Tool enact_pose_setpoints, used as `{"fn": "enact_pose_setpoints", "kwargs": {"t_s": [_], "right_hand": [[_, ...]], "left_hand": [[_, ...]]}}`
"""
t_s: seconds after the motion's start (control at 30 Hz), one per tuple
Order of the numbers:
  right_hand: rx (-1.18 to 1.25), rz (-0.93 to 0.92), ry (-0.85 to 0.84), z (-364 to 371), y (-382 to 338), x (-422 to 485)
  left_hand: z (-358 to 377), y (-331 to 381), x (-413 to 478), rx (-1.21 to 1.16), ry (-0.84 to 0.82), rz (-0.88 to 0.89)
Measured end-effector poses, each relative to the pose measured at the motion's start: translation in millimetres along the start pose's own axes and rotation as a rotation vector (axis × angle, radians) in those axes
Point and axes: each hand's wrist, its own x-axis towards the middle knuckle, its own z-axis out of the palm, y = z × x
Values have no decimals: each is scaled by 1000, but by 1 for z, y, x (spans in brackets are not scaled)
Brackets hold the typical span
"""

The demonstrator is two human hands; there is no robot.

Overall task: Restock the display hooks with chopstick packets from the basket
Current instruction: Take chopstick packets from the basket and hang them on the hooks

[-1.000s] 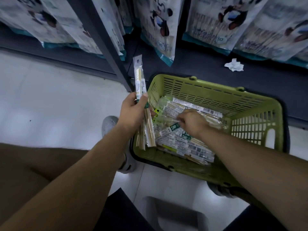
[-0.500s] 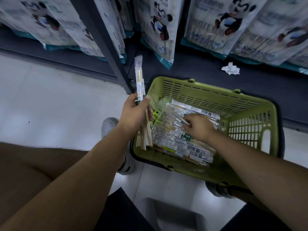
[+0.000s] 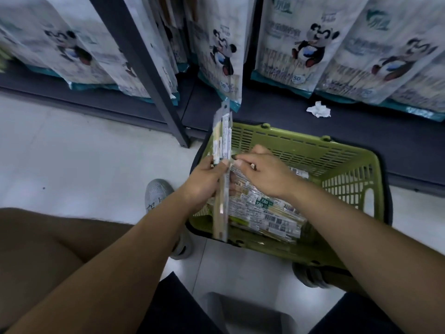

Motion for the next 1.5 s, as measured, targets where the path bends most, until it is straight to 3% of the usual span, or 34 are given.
{"fn": "enact_pose_setpoints", "kwargs": {"t_s": [0.07, 0.17, 0.3, 0.5, 0.9, 1.0, 1.23, 1.5], "right_hand": [[62, 60, -17, 1, 15, 1], [-40, 213, -43, 15, 47, -6], [-222, 322, -306, 47, 78, -23], [-411, 264, -181, 81, 81, -29], [-397, 254, -156, 80, 85, -24], [-325, 234, -154, 74, 89, -23], [-37, 229, 20, 25, 81, -20], [473, 177, 99, -20, 5, -1]], "left_hand": [[-9, 2, 2, 114, 95, 38], [-20, 4, 5, 283, 219, 112], [-22, 1, 8, 323, 404, 165], [-19, -3, 11, 221, 396, 143], [-19, -2, 10, 174, 382, 124], [-19, -2, 10, 163, 389, 121], [-18, -2, 12, 172, 353, 98], [5, 5, 7, -80, 58, -46]]}}
